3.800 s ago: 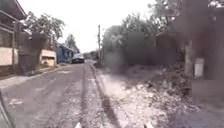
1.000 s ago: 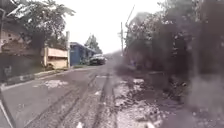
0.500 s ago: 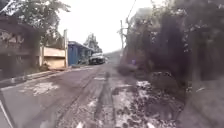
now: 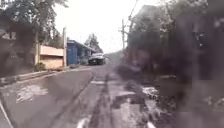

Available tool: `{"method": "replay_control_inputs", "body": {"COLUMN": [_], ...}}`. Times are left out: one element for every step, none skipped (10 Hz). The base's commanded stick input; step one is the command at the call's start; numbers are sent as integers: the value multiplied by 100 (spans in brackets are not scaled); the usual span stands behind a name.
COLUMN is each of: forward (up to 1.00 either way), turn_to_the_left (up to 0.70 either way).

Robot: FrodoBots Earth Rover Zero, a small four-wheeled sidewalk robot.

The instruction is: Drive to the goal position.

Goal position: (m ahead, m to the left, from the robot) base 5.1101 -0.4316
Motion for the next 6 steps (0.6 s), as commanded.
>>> {"method": "replay_control_inputs", "body": {"forward": [100,100,100,100,100,100], "turn_to_the_left": [0,0,0,0,0,0]}}
